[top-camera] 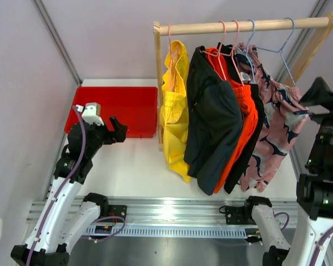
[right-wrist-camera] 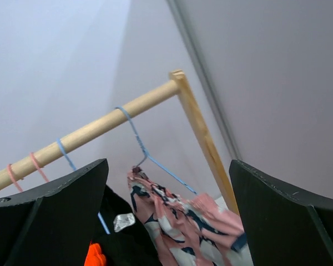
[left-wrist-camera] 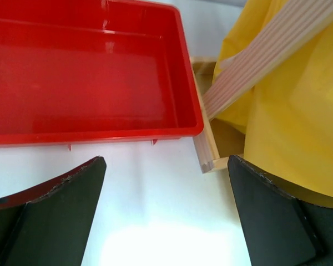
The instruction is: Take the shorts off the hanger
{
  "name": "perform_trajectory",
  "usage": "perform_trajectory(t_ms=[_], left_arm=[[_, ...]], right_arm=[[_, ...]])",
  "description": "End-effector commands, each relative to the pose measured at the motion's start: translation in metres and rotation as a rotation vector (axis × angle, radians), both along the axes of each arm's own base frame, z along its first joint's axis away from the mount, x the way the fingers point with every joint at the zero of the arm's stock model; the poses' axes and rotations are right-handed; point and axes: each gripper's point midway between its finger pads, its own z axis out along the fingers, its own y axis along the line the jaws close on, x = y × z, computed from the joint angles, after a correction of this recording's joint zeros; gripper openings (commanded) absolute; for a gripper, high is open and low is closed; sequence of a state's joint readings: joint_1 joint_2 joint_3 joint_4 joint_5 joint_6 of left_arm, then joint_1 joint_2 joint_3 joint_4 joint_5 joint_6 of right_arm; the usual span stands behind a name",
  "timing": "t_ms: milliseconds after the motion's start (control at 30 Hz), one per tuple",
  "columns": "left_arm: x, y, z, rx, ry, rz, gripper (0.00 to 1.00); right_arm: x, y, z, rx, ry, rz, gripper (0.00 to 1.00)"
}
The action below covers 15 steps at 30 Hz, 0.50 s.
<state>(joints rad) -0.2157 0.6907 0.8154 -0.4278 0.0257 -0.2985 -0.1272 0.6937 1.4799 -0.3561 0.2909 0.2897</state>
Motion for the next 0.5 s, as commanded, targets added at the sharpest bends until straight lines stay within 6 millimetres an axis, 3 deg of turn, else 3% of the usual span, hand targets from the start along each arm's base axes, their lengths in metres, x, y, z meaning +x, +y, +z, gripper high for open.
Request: perform_trajectory(t_ms=[0, 100, 133, 233, 267, 333, 367, 467], left_arm=[[0.001, 0.011, 0.012, 0.039, -0.036, 0.044, 0.98], [-0.001, 0.014, 0.012, 0.043, -0.043, 0.053, 0.98], [-0.001, 0.014, 0.012, 0.043, -0.042, 0.053, 0.98], [0.0, 0.013, 0.01, 0.046, -0.028, 0.052, 0.98], [0.0, 0.014, 0.01, 0.047, -0.028, 0.055, 0.98], [0.001, 0.014, 0.009, 0.047, -0.024, 0.057, 0.98], [0.001, 0.014, 0.009, 0.047, -0.024, 0.057, 0.98], [0.0, 0.013, 0.009, 0.046, -0.023, 0.053, 0.98]], right_arm=[[0.008, 0.023, 0.032, -0.147, -0.048, 0.1, 0.99], [0.012, 0.038, 0.041, -0.215, -0.084, 0.171, 0.99], [0.029, 0.035, 0.036, -0.195, -0.047, 0.17, 0.99], [0.046, 0.045, 0.038, -0.267, 0.014, 0.226, 0.99], [0.065, 0.042, 0.032, -0.264, 0.059, 0.227, 1.0], [0.076, 0.037, 0.029, -0.284, 0.118, 0.211, 0.99], [0.096, 0.035, 0.019, -0.283, 0.17, 0.213, 0.99], [0.124, 0.027, 0.001, -0.293, 0.261, 0.181, 0.93]])
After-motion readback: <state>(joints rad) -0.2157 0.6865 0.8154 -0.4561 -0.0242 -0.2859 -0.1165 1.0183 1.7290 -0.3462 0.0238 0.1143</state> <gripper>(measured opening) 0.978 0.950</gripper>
